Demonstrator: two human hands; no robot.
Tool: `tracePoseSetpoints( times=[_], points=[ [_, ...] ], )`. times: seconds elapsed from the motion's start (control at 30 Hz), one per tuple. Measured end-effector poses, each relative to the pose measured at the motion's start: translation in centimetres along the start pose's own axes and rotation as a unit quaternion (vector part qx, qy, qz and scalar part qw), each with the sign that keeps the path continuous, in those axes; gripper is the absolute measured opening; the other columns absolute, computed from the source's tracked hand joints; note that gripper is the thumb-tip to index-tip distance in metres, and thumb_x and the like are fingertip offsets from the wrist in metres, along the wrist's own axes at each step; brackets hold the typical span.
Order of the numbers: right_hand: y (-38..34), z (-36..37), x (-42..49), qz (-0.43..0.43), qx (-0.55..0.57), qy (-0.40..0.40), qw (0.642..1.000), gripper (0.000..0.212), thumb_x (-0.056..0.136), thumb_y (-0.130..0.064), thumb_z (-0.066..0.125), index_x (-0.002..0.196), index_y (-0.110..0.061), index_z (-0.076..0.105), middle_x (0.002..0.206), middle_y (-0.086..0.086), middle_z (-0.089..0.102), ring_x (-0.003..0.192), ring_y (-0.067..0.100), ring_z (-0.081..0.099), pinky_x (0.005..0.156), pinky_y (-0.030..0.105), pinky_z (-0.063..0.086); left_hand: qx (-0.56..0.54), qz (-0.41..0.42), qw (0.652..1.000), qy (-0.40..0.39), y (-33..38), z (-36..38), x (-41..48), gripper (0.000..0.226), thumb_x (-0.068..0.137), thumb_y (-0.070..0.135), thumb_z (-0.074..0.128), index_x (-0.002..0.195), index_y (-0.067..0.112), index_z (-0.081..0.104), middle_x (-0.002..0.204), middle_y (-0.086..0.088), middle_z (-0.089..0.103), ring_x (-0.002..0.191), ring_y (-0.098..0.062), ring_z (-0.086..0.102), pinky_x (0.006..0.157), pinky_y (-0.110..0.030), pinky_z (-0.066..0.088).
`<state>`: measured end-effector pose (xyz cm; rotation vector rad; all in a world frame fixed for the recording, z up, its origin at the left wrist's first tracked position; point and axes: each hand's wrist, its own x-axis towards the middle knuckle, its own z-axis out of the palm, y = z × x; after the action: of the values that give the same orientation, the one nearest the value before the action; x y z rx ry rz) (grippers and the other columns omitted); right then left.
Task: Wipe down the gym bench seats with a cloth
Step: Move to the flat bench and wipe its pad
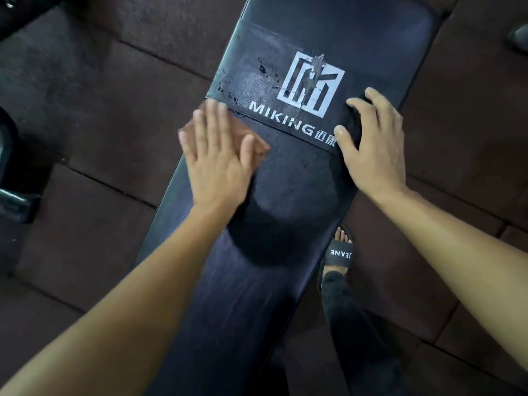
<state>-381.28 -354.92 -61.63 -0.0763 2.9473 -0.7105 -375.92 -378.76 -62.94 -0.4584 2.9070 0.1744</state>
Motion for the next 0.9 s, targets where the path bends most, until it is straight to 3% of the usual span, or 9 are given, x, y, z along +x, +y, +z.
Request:
tracePoseSetpoints(
  times=[0.1,0.27,0.37,0.43,0.57,0.63,0.73,0.8,0.9],
  points=[
    [0.0,0.0,-0.1,0.01,0.007,-0.005,1.0,0.045,0.097,-0.036,0.05,0.139,-0.02,0.047,0.155,0.003,0.034,0.143,0.026,0.029,0.117,0.038,0.024,-0.01,-0.114,0.993,0.022,3.6,0.1,-0.3,0.068,0.102,0.052,0.009,0.156,0.01,0.003,0.165,-0.007,0.001,0.151,-0.027,-0.001,0.119,-0.057,0.007],
    [0.7,-1.2,1.0,0.032,0.091,-0.026,0.995,0.036,0.101,-0.027,0.042,0.134,-0.023,0.057,0.15,-0.001,0.043,0.136,0.024,0.037,0.113,0.031,0.026,-0.026,0.082,0.996,-0.037,13.2,1.5,-9.0,0.069,0.103,0.051,0.02,0.156,0.01,0.004,0.164,-0.006,-0.002,0.151,-0.026,-0.003,0.119,-0.057,0.006],
    [1.3,-2.2,1.8,0.03,0.12,-0.052,0.991,0.035,0.101,-0.027,0.043,0.131,-0.02,0.059,0.146,-0.001,0.049,0.134,0.02,0.042,0.109,0.018,0.022,-0.057,0.093,0.992,-0.058,12.9,0.7,-8.9,0.066,0.103,0.05,0.024,0.156,0.014,0.01,0.165,-0.002,0.004,0.152,-0.02,-0.003,0.121,-0.053,0.005],
    [0.6,-2.9,1.5,0.026,0.134,-0.046,0.99,0.035,0.1,-0.028,0.045,0.13,-0.017,0.059,0.146,0.001,0.05,0.135,0.019,0.042,0.111,0.019,0.023,-0.119,0.092,0.987,-0.047,10.6,-0.7,-8.4,0.061,0.103,0.047,0.024,0.156,0.019,0.017,0.164,0.002,0.007,0.152,-0.015,-0.002,0.123,-0.047,0.002],
    [-2.9,-2.5,-4.3,-0.075,0.093,-0.095,0.988,0.037,0.099,-0.029,0.051,0.133,-0.017,0.056,0.152,0.003,0.042,0.143,0.02,0.035,0.119,0.04,0.024,-0.162,-0.087,0.983,0.027,3.1,-1.4,-6.7,0.054,0.103,0.038,0.029,0.153,0.019,0.026,0.163,0.002,0.016,0.151,-0.015,0.005,0.123,-0.045,0.003],
    [-4.6,-1.2,-8.4,-0.115,0.05,-0.157,0.98,0.053,0.098,-0.04,0.047,0.148,-0.022,0.041,0.162,0.005,0.025,0.151,0.021,0.018,0.123,0.045,0.015,-0.147,-0.175,0.973,0.036,-0.3,-0.9,-5.8,0.054,0.103,0.037,0.028,0.154,0.018,0.025,0.163,0.0,0.016,0.151,-0.018,0.006,0.122,-0.048,0.005],
    [-5.6,2.1,-10.5,-0.086,-0.02,-0.165,0.982,0.079,0.094,-0.062,0.04,0.158,-0.026,0.011,0.167,0.005,0.0,0.154,0.02,-0.002,0.124,0.044,0.001,-0.127,-0.199,0.972,0.018,-2.6,0.0,-5.3,0.054,0.105,0.037,0.026,0.156,0.019,0.017,0.164,0.002,0.011,0.152,-0.017,0.002,0.123,-0.047,0.003],
    [-6.2,3.8,-9.4,-0.047,-0.061,-0.118,0.99,0.081,0.094,-0.064,0.04,0.158,-0.022,0.013,0.167,0.005,0.004,0.154,0.021,0.001,0.124,0.044,0.003,-0.124,-0.19,0.974,0.013,-2.7,0.7,-5.4,0.056,0.105,0.04,0.022,0.156,0.022,0.011,0.164,0.005,0.007,0.151,-0.014,-0.001,0.123,-0.044,0.0],
    [-7.1,5.3,-8.5,-0.024,-0.103,-0.045,0.993,0.066,0.1,-0.053,0.04,0.156,-0.02,0.026,0.165,0.006,0.017,0.153,0.022,0.014,0.123,0.045,0.013,-0.126,-0.193,0.973,0.014,-2.6,0.9,-5.5,0.058,0.103,0.044,0.014,0.156,0.024,0.007,0.164,0.007,0.004,0.151,-0.013,-0.003,0.123,-0.043,-0.002]
  ],
)
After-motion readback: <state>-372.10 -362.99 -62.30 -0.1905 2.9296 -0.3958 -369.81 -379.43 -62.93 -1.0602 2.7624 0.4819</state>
